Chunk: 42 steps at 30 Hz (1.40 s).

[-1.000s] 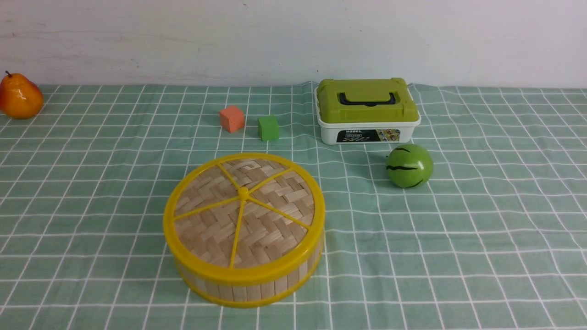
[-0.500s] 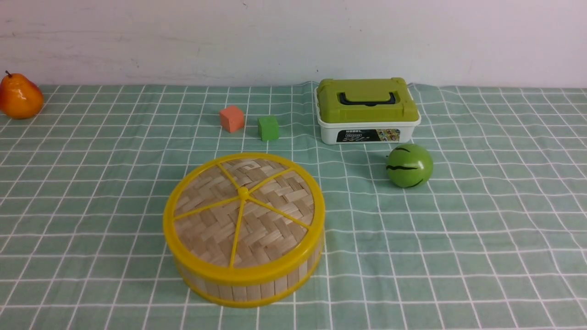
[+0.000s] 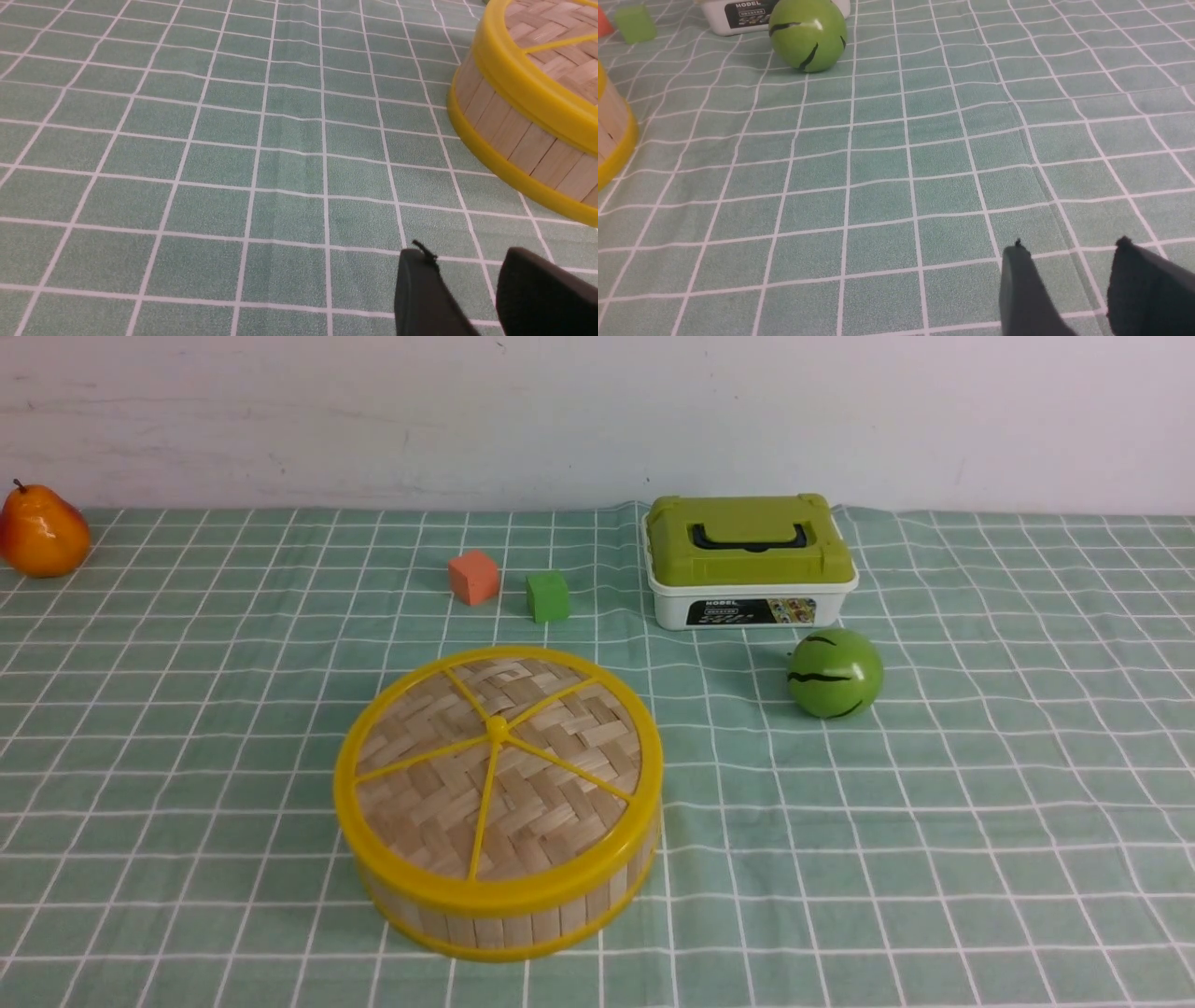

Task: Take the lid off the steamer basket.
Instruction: Use the right arm to lift the lid of the steamer

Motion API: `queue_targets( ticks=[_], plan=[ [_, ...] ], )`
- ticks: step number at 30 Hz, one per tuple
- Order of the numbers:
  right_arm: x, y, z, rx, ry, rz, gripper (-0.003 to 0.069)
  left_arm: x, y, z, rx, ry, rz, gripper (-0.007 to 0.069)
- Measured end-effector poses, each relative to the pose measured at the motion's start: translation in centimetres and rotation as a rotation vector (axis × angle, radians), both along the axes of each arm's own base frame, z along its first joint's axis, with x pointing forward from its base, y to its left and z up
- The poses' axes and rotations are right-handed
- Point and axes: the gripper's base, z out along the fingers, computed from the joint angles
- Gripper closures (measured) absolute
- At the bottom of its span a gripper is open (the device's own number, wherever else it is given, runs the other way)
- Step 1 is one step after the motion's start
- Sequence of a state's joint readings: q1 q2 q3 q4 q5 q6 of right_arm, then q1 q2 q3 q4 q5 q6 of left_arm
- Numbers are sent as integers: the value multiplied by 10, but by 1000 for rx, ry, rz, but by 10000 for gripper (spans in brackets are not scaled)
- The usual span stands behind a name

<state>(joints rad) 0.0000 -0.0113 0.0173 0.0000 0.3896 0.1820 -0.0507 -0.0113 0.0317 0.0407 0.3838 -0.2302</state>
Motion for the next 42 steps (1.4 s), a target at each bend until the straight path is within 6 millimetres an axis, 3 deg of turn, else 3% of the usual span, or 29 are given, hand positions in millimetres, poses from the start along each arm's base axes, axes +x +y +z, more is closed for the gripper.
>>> queue_targets(
  ticks=[42],
  plan=[
    [0, -1, 0, -23, 0, -3, 418, 0, 0, 0, 0, 0, 0, 386]
  ],
)
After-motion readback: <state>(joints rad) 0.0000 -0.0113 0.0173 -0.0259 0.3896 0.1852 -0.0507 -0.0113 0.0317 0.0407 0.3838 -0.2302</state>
